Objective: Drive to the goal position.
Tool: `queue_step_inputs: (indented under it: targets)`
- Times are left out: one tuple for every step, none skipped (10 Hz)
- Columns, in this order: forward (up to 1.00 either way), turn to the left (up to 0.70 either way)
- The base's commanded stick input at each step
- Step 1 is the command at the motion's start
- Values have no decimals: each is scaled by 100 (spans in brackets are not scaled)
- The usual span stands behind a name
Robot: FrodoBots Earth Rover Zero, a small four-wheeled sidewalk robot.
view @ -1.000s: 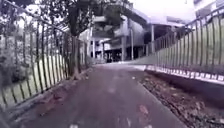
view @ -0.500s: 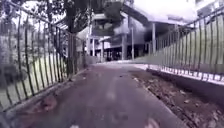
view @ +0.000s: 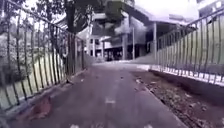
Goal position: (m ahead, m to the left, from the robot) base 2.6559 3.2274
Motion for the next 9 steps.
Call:
queue_step_inputs:
  targets:
    - [70, 0]
    - [70, 0]
    - [70, 0]
    - [70, 0]
    - [70, 0]
    - [70, 0]
    - [70, 0]
    - [70, 0]
    - [70, 9]
